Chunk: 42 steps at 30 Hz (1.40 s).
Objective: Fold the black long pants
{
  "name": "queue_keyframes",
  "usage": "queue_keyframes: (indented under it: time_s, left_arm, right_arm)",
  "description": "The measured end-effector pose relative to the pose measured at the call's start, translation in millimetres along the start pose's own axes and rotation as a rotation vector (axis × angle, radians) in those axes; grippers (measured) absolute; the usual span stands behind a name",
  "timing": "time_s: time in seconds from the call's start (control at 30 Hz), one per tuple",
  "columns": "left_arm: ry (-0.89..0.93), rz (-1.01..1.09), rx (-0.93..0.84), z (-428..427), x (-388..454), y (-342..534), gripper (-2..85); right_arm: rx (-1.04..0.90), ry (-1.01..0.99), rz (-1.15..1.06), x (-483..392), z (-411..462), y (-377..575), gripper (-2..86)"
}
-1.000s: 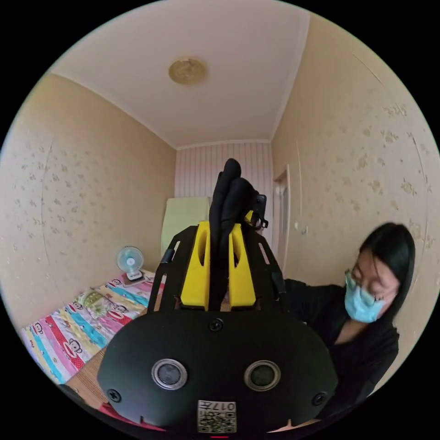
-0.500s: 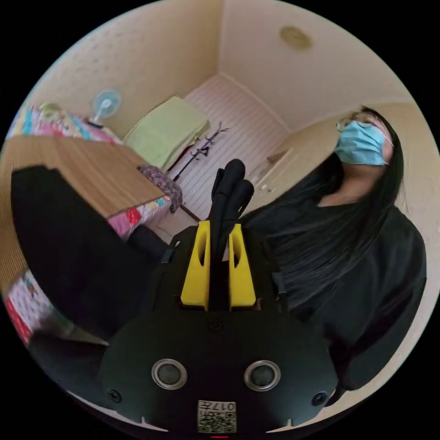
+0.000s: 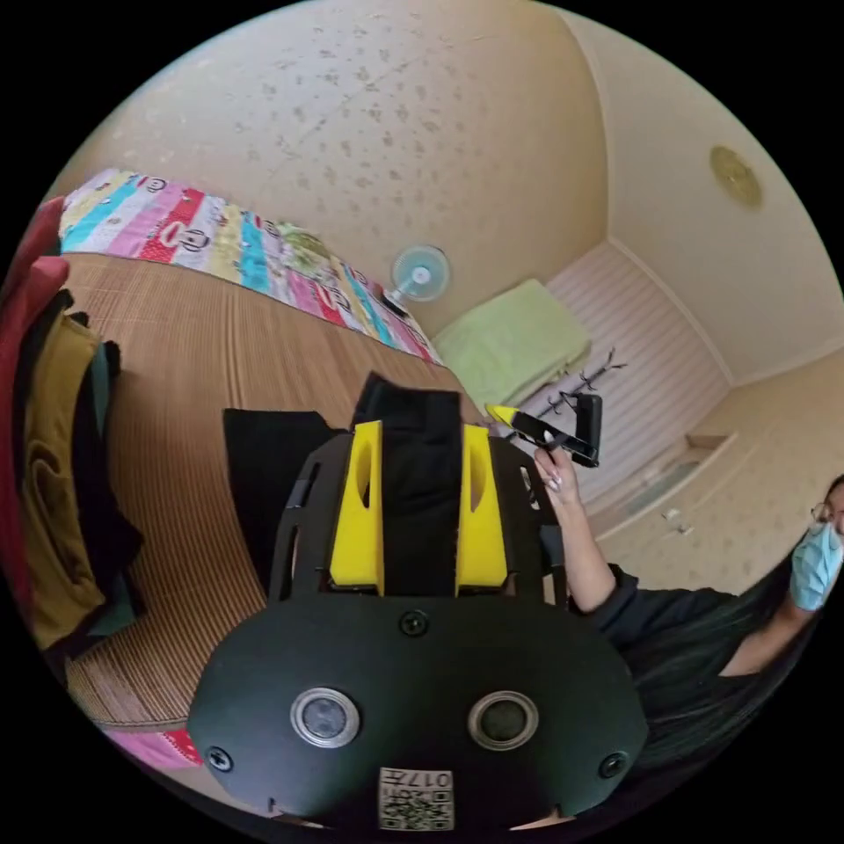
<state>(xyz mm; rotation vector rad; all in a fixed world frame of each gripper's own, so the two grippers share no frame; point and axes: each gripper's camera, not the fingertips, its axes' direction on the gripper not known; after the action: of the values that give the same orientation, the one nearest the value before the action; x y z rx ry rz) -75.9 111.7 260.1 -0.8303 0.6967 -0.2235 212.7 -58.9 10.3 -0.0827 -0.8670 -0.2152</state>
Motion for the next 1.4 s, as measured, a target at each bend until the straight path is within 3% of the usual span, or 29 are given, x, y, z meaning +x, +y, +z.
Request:
queue_keyframes:
  time_s: [0.2, 0.37, 0.47, 0.7, 0.77, 0.83, 0.93, 1.17, 1.27, 1.4]
  left_arm:
    - [-0.073, -0.088, -0.131, -0.6, -42.8, 87.8, 13.5]
    - [-0.187, -0.339, -0.145, -46.3, -57.3, 214.2, 14.4]
    - [-0.186, -0.444, -0.187, -64.6, -73.9, 237.3, 17.6]
    - [-0.052, -0.437, -0.347, -54.1, -139.7, 182.5, 20.5]
    - [0.047, -0.472, -0.434, -38.2, -163.5, 165.7, 18.0]
    - [0.121, -0.479, -0.472, -36.0, -171.8, 158.7, 13.4]
    - [0.297, -0.438, -0.414, -66.7, -162.7, 152.9, 6.7]
    - [0.694, -0.253, -0.228, -161.6, -84.2, 141.1, 6.6]
    - [0.737, -0.293, -0.133, -178.7, -77.2, 116.8, 7.3]
    - [0.614, -0.321, -0.076, -173.3, -96.0, 44.0, 9.1]
  right_arm:
    - [-0.152, -0.05, 0.151, 68.9, 15.0, 122.7, 10.3]
    - [-0.267, -0.091, 0.362, 118.3, -28.4, 263.3, 13.9]
    - [-0.324, -0.094, 0.42, 143.4, -52.4, 286.8, 19.4]
    - [-0.441, -0.343, 0.542, 212.8, -40.1, 265.5, 21.6]
    - [-0.511, -0.44, 0.588, 232.1, -24.9, 269.1, 18.5]
    - [-0.495, -0.406, 0.614, 242.9, -35.1, 273.0, 15.1]
    - [-0.489, -0.411, 0.496, 238.4, -80.8, 277.3, 8.6]
    - [-0.2, -0.919, 0.294, 209.4, -242.2, 297.1, 5.8]
    - [-0.095, -1.031, 0.328, 214.9, -271.3, 284.4, 5.4]
    - [-0.045, -0.972, 0.387, 247.0, -260.4, 223.9, 6.4]
